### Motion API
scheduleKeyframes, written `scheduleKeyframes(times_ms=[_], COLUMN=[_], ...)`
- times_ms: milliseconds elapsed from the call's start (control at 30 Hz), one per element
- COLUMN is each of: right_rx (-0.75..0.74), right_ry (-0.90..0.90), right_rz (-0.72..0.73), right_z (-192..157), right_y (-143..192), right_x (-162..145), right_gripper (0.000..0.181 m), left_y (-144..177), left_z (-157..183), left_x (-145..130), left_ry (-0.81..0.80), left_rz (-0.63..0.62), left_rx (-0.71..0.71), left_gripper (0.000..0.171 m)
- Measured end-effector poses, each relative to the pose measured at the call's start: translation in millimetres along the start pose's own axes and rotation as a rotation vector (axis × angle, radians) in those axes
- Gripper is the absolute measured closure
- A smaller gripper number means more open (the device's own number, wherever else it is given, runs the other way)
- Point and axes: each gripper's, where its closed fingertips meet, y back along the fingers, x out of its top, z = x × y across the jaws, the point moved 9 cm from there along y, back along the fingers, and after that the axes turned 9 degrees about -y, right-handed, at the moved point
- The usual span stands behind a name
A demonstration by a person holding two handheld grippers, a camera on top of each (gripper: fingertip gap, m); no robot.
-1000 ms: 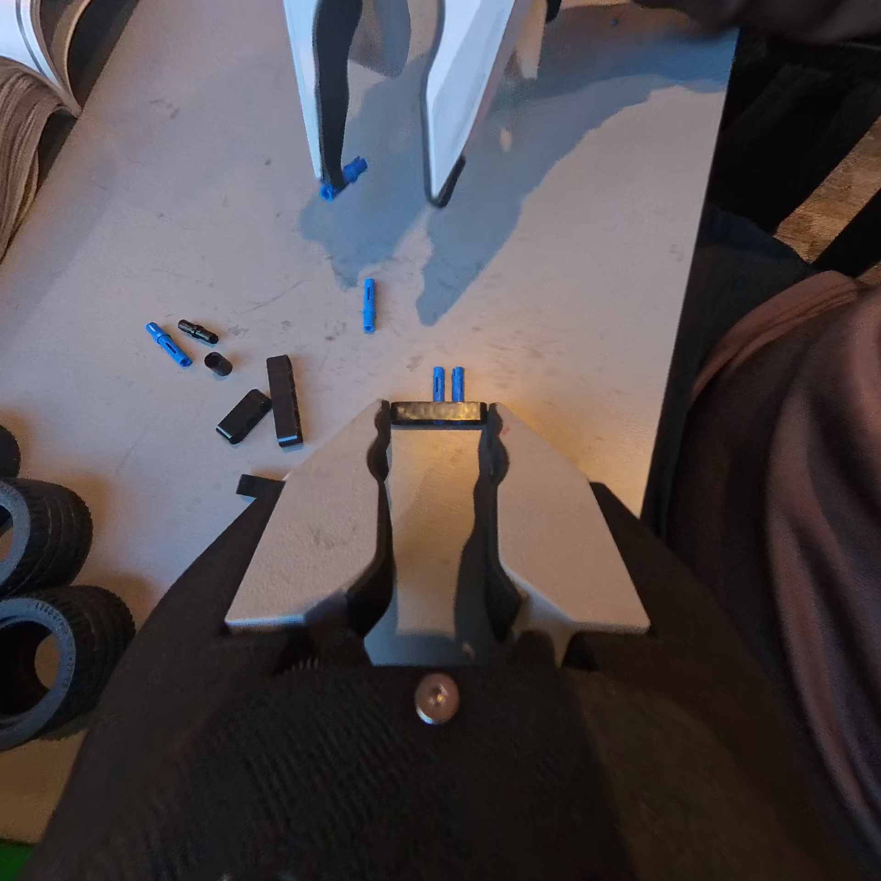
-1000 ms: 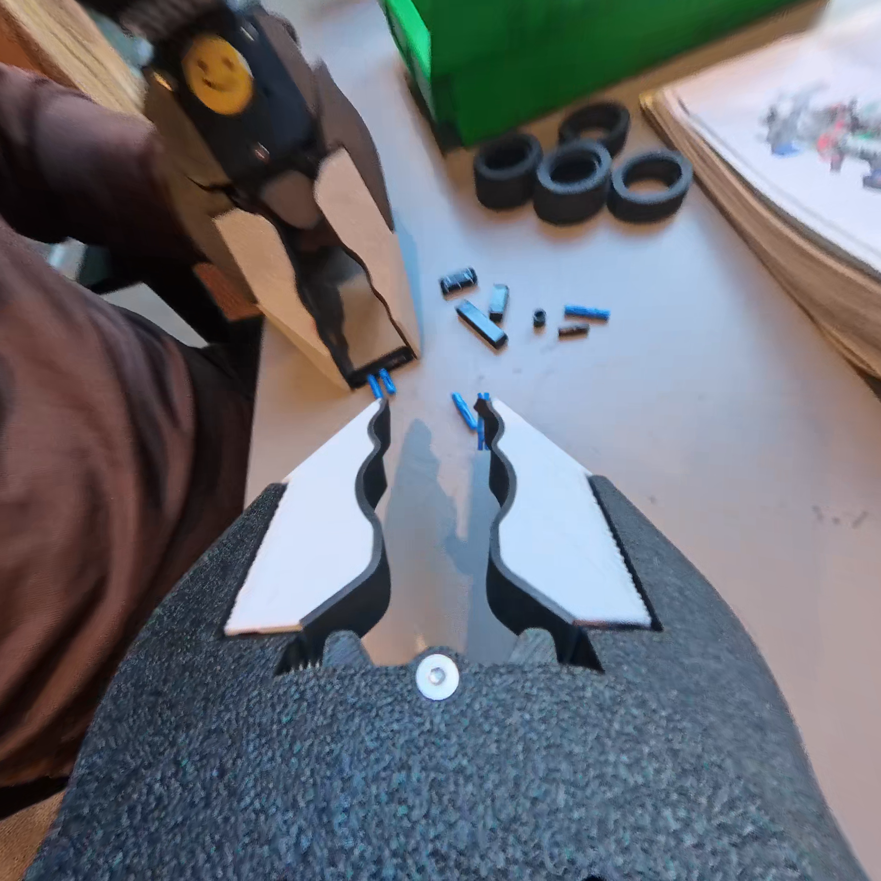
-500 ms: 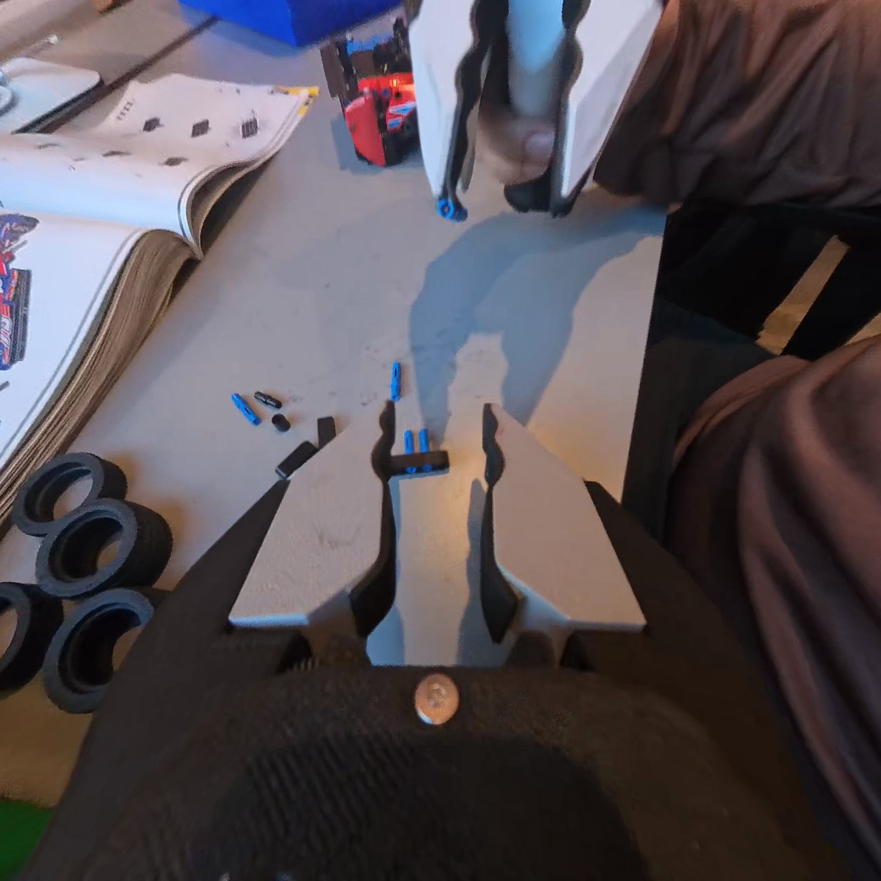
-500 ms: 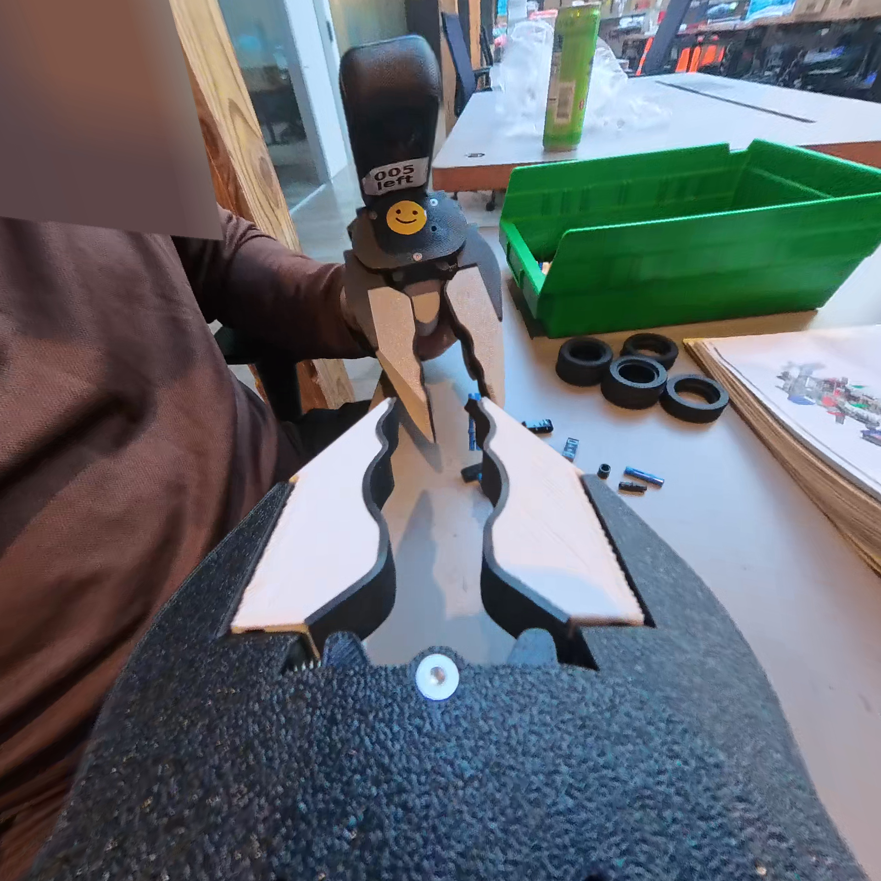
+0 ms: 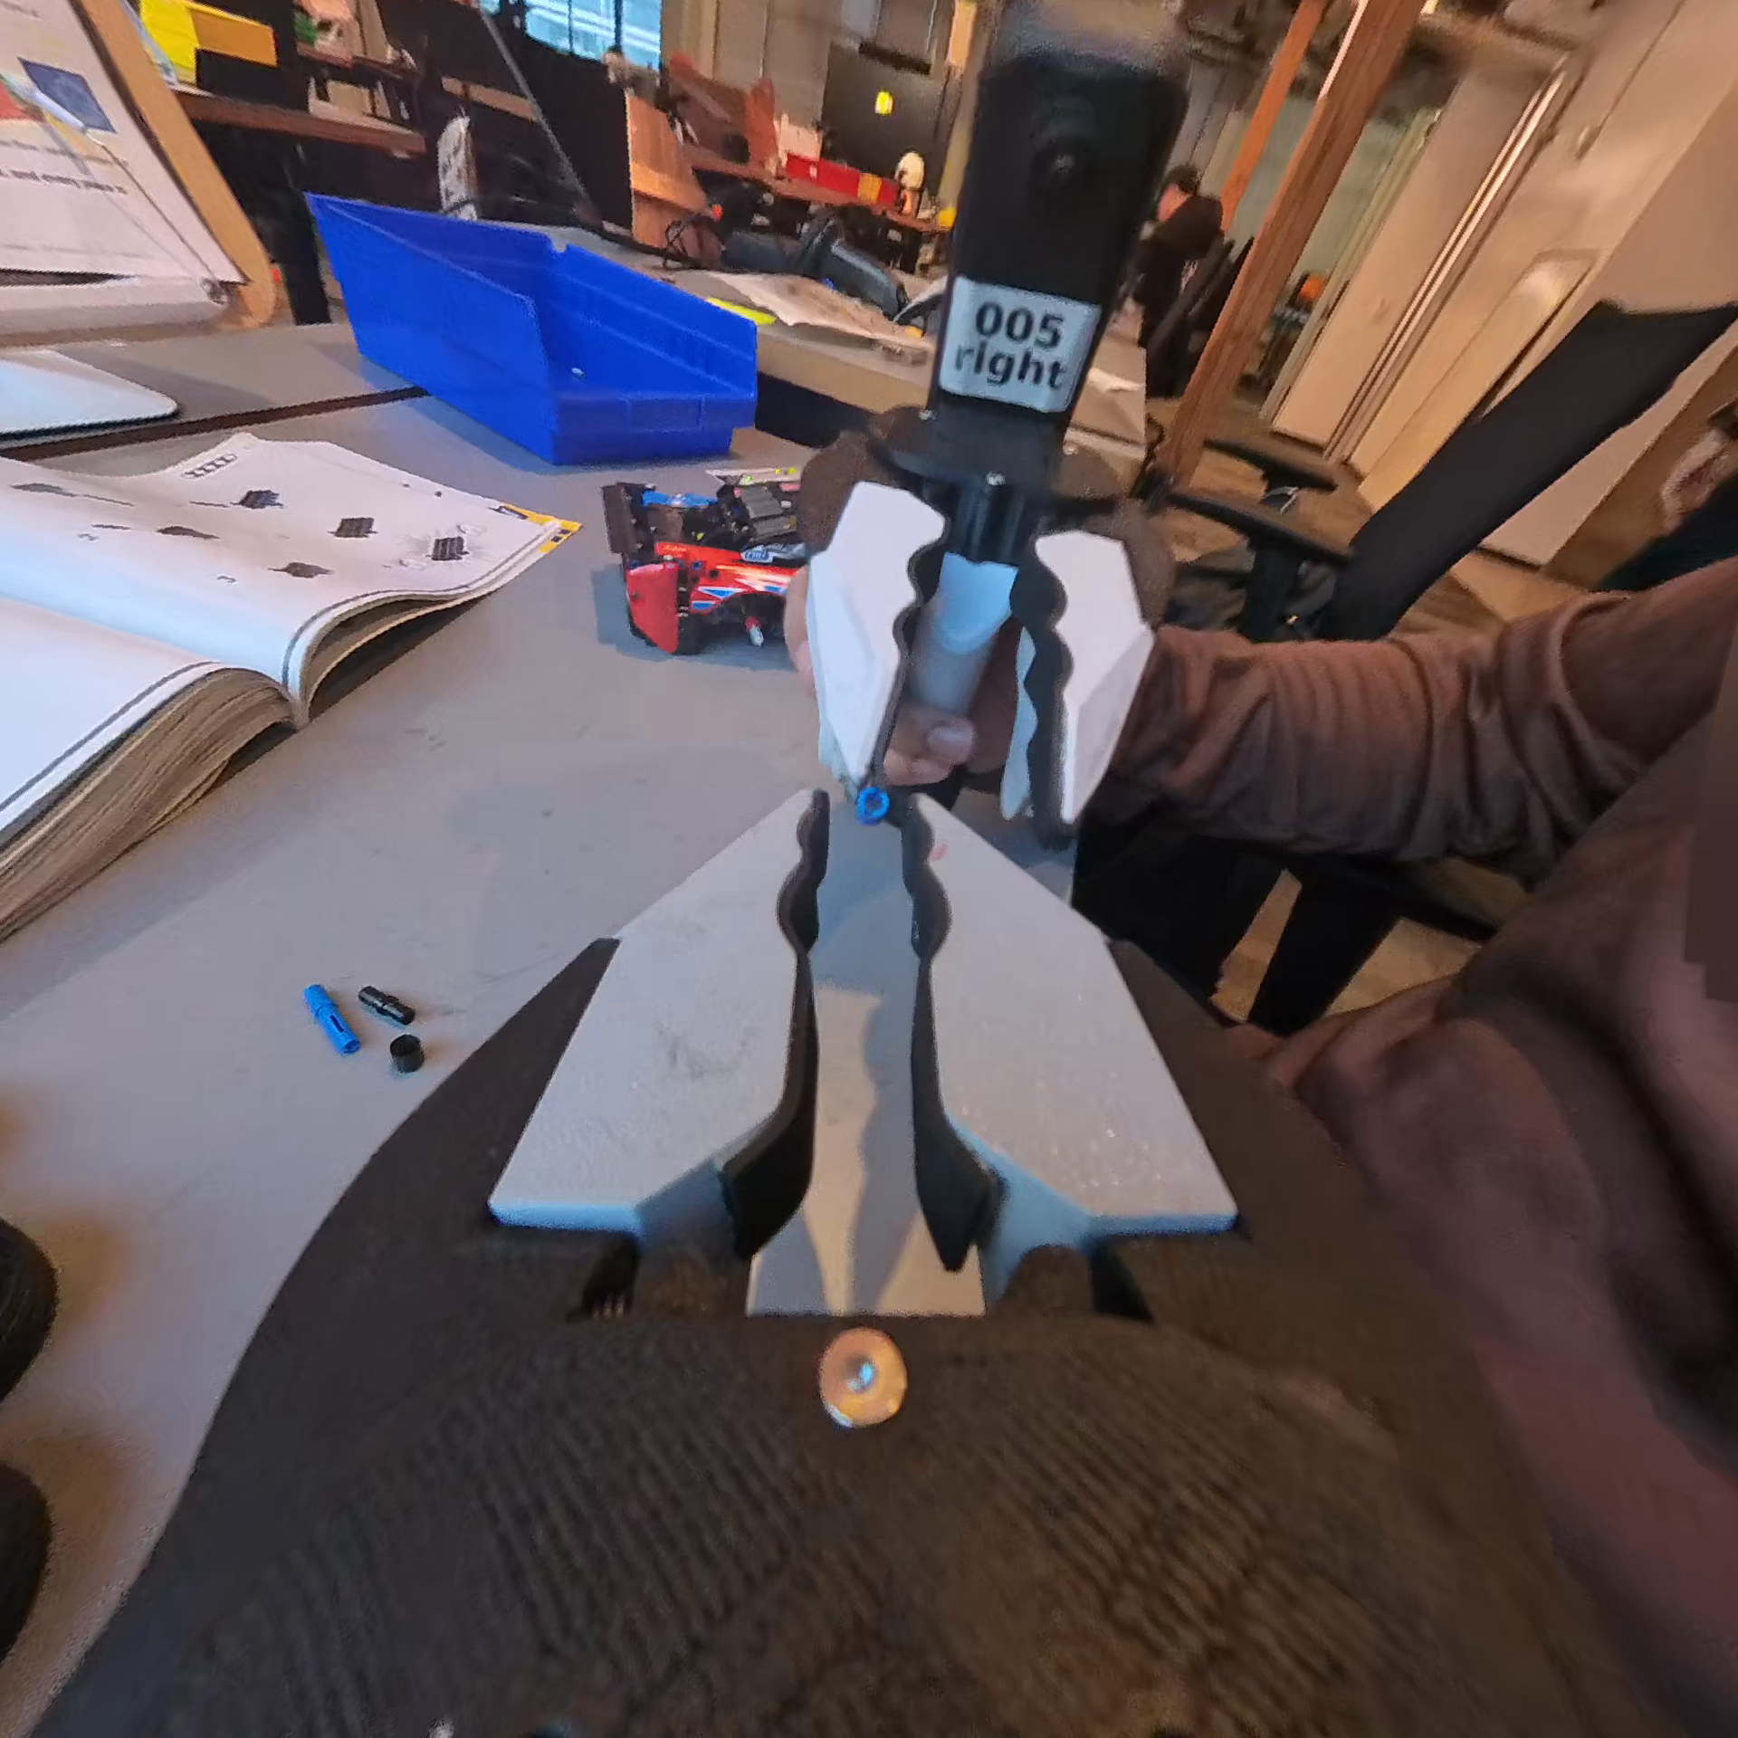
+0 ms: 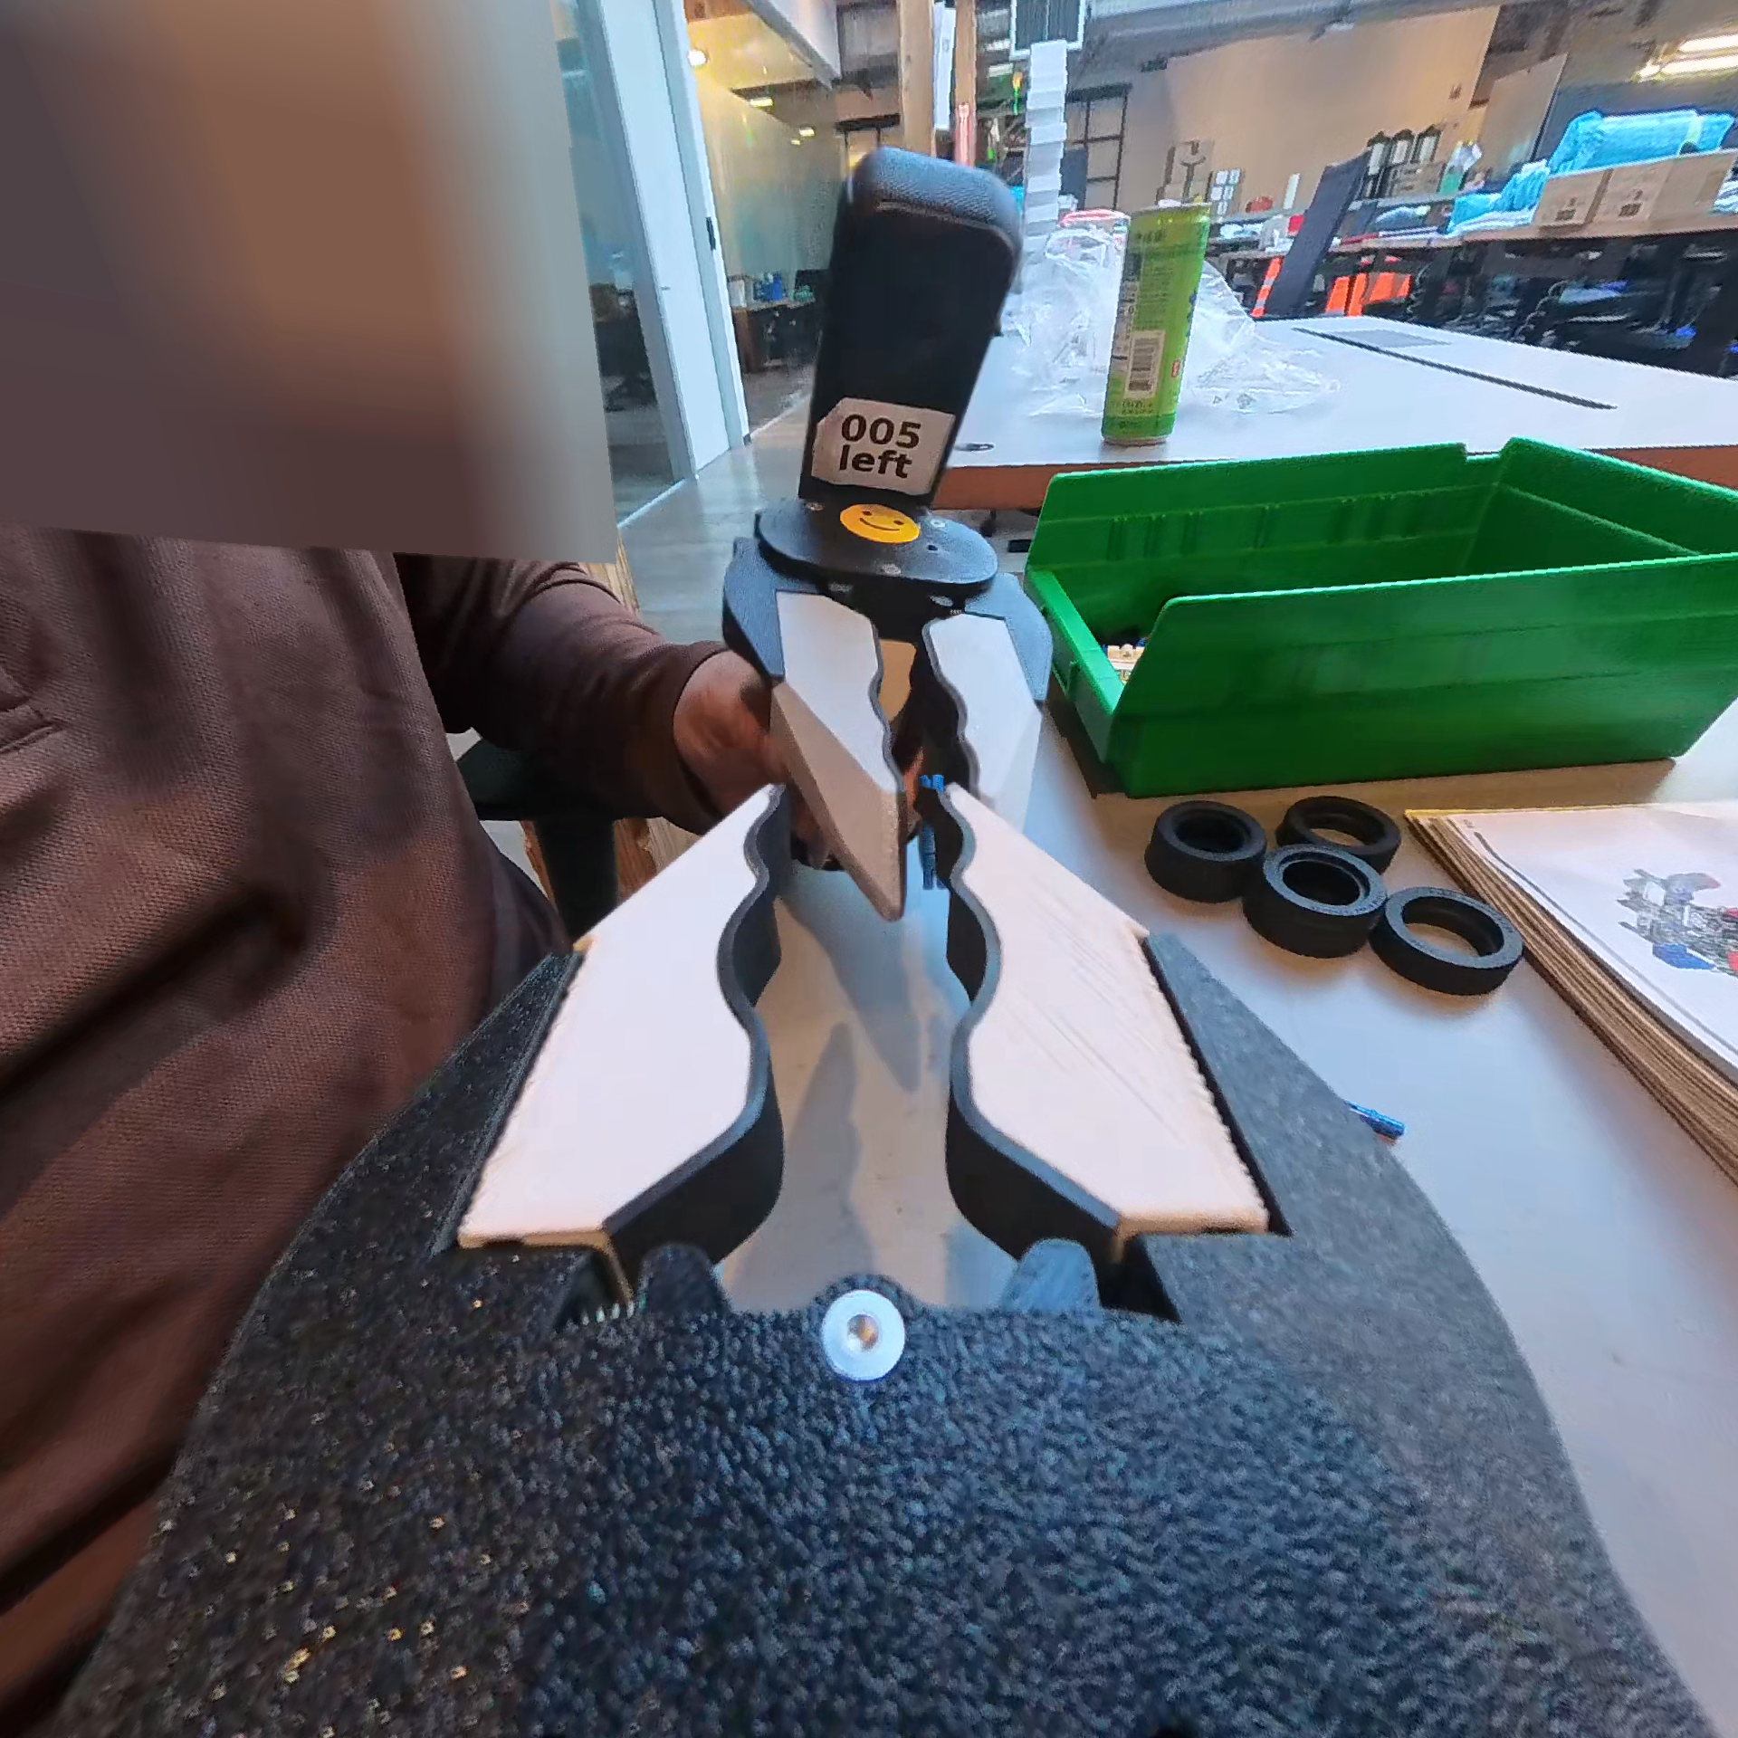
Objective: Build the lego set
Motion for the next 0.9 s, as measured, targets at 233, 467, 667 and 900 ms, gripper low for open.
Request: scheduleKeyframes(times_ms=[233,467,667,900], right_rx=[-0.086,-0.154,-0.279,-0.298], right_ry=[0.058,0.124,0.150,0.217], right_rz=[-0.067,-0.167,0.110,-0.217], right_z=[0,-3,-7,-12], right_y=[-4,0,82,28], right_x=[-1,-3,36,5], right_gripper=[0.162,0.166,0.152,0.133], left_y=[1,-3,13,-5], left_z=[-2,2,-11,10], left_x=[-5,-10,-24,-5], left_ry=[0.048,-0.090,-0.061,-0.244], left_rz=[0.000,-0.147,-0.232,-0.221], left_rx=[-0.021,0.047,0.041,0.068], left_gripper=[0.167,0.168,0.169,0.169])
